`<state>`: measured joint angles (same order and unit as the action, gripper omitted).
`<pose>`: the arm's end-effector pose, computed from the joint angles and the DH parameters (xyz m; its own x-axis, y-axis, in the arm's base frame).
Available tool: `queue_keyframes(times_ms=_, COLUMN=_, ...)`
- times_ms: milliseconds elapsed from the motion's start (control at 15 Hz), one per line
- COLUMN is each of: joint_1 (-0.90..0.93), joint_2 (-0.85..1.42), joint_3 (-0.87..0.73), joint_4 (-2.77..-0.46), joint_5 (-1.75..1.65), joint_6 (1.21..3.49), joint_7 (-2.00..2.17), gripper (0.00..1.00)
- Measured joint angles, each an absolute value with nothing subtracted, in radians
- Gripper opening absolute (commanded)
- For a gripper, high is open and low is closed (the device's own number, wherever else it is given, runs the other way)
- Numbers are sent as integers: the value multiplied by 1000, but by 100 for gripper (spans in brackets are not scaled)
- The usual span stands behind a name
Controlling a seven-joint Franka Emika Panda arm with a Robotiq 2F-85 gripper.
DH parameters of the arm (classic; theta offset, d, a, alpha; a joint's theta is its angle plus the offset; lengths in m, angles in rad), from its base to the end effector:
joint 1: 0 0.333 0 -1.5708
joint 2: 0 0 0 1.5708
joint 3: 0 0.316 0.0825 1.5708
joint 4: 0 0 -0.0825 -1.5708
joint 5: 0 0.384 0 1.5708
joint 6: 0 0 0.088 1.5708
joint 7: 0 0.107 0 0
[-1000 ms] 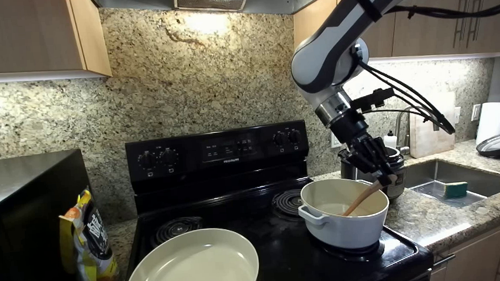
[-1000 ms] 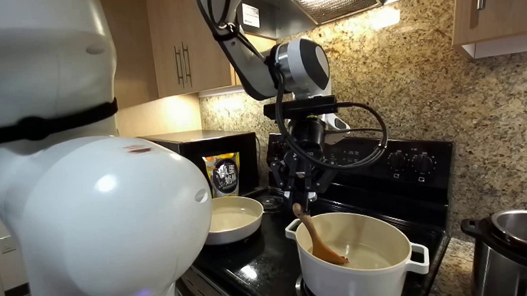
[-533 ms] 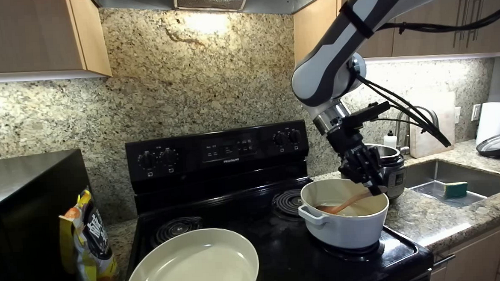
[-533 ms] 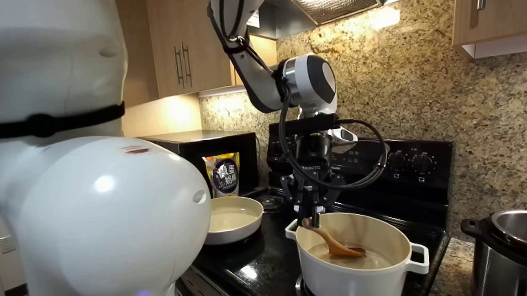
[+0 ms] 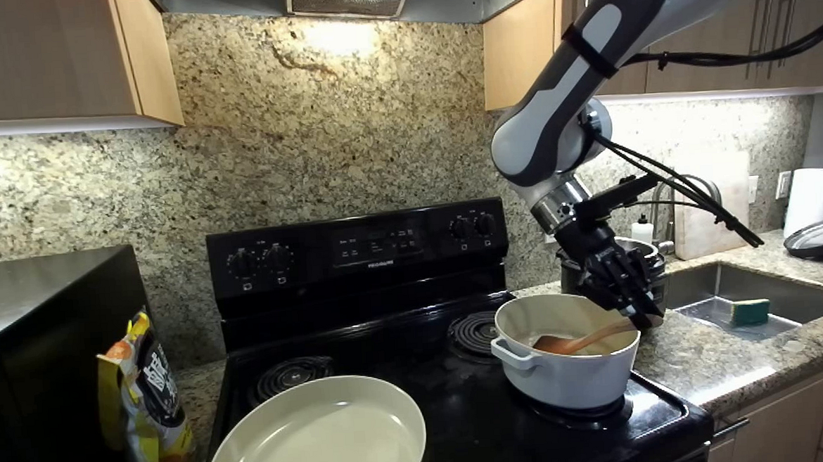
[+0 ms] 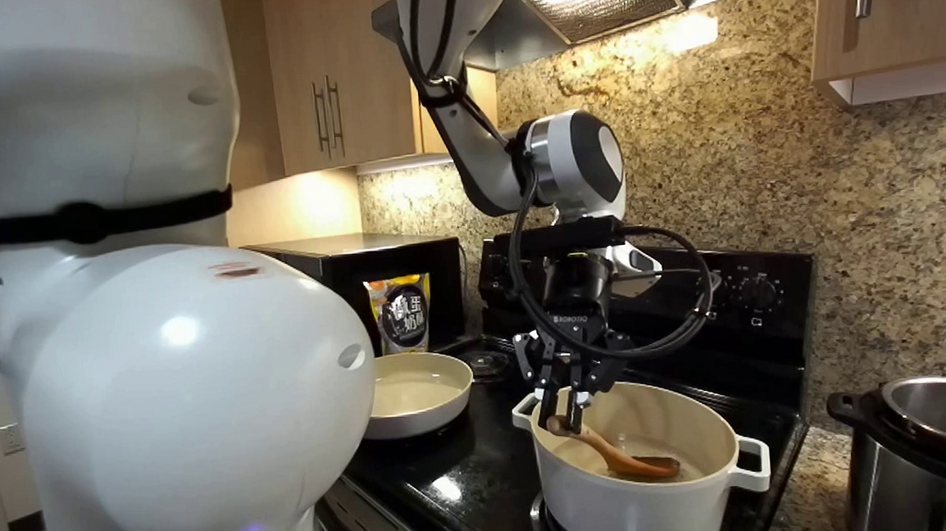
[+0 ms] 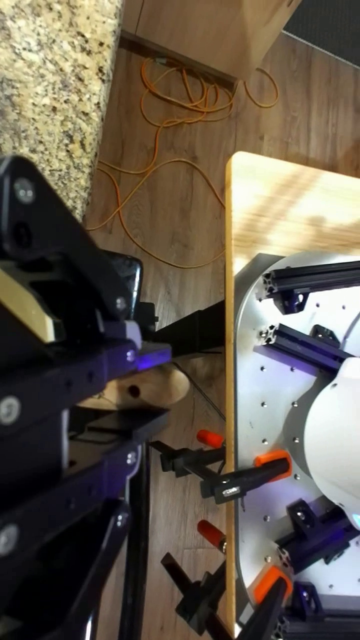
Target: Use the cooking stick to stir the pot
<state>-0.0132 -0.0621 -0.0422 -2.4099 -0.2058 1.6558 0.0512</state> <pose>0.3936 -0.0420 0.3060 0.7721 -0.0739 -0.6312 0.0495 -0.9832 0.1757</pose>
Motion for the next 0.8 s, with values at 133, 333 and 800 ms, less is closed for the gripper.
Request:
queue_keyframes(times_ms=133, joint_1=-11, joint_2=-70, joint_3=-39, joint_4=-2423, joint_5=-206, joint_6=1613, joint_7=48, gripper=6)
queue_keyframes(times_ms=333, joint_1=-4, joint_2=-90, joint_3=-26, joint_4=-2442, joint_5=-206, joint_6=1571, joint_7=21, gripper=6)
queue_keyframes(times_ms=800, joint_1=17, joint_2=-106, joint_3=-9, joint_4=-2445, joint_5=-161, joint_6=1583, joint_7=-27, gripper=6)
